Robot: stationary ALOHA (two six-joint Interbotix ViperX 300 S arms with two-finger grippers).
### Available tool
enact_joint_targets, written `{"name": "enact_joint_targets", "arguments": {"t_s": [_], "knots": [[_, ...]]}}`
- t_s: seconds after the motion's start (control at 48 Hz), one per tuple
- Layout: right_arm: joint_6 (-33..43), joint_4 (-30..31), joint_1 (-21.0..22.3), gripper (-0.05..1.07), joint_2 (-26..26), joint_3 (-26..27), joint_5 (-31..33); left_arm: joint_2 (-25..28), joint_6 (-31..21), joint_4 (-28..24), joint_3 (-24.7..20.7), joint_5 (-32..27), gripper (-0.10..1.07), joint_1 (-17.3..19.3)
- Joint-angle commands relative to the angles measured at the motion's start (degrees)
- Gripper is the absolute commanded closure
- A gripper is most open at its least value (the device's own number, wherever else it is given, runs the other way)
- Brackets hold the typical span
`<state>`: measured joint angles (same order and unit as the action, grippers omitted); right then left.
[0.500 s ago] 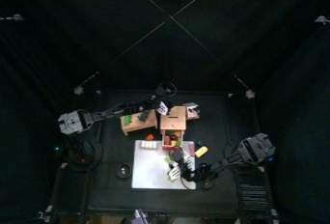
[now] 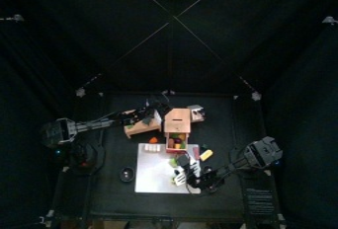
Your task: Grab starfruit top
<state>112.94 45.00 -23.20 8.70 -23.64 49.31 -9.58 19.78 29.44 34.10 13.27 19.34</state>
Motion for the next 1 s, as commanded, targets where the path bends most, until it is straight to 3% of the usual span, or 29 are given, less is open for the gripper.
{"name": "enact_joint_targets", "arguments": {"t_s": [0.0, 0.229, 0.521, 0.979], "knots": [[0.1, -0.3, 0.9, 0.06, -0.4, 2.3, 0.1, -4.3, 0.0, -0.8, 3.8, 3.5, 0.54, -1.3], [-0.1, -2.3, 4.5, 0.03, 3.6, 5.0, 0.0, -11.6, -0.1, -2.7, 14.5, 9.5, 0.54, -2.7], [0.0, -6.8, 7.5, 0.03, 6.0, 6.5, 0.2, -17.8, -0.3, -3.0, 22.9, 11.5, 0.54, -4.0], [0.0, -7.0, 8.8, 0.03, 9.8, 8.3, 1.1, -21.2, -0.3, -2.5, 25.5, 12.0, 0.54, -4.4]]}}
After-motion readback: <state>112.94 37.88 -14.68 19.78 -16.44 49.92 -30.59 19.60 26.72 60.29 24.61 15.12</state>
